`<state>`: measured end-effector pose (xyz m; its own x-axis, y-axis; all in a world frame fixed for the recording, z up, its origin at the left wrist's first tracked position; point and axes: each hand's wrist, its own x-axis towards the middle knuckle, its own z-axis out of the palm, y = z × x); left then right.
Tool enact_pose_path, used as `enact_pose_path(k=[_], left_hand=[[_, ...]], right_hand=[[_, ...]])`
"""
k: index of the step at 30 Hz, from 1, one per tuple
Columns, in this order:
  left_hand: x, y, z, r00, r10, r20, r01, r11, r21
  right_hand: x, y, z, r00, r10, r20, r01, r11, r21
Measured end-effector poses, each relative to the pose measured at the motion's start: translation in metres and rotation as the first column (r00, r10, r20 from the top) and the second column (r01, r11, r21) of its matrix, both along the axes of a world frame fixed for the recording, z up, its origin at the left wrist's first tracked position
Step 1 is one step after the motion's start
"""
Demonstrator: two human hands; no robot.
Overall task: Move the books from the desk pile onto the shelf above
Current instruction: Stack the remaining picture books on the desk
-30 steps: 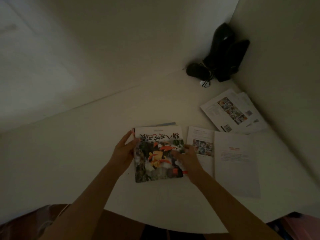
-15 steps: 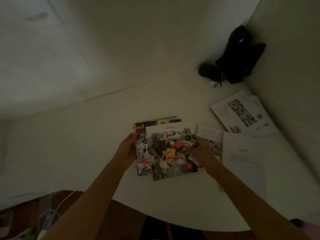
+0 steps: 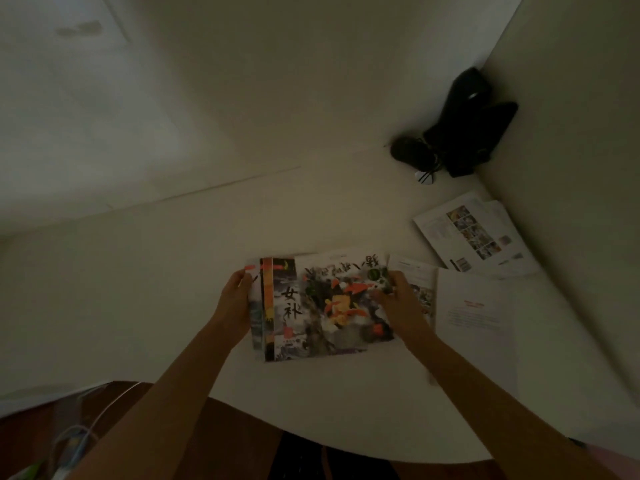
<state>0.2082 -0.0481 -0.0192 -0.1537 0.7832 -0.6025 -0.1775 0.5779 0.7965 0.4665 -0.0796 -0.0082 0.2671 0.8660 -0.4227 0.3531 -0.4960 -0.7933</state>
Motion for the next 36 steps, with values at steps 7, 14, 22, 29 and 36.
enact_pose_path(k=[7, 14, 22, 29, 36], left_hand=[[-0.006, -0.008, -0.006, 0.998, -0.068, 0.009, 0.068, 0.996, -0.06], [-0.008, -0.012, -0.008, 0.997, -0.073, 0.04, 0.075, 0.996, -0.041], [-0.009, -0.017, -0.001, 0.988, -0.157, -0.011, 0.156, 0.985, -0.077], [0.019, -0.03, -0.003, 0.934, -0.316, -0.165, 0.322, 0.947, 0.011], [0.047, -0.034, -0.017, 0.51, -0.382, -0.77, 0.389, 0.901, -0.19]], right_hand=[[0.032, 0.046, 0.033, 0.669, 0.686, 0.286, -0.713, 0.701, -0.013], [-0.079, 0.055, 0.003, -0.168, 0.547, 0.82, -0.986, -0.077, -0.151], [-0.035, 0.007, 0.002, 0.788, 0.139, 0.6, -0.235, 0.969, 0.083], [-0.051, -0.027, -0.015, 0.885, 0.312, 0.345, -0.269, 0.949, -0.167], [-0.033, -0.044, -0.007, 0.968, 0.096, 0.233, -0.097, 0.995, -0.009]])
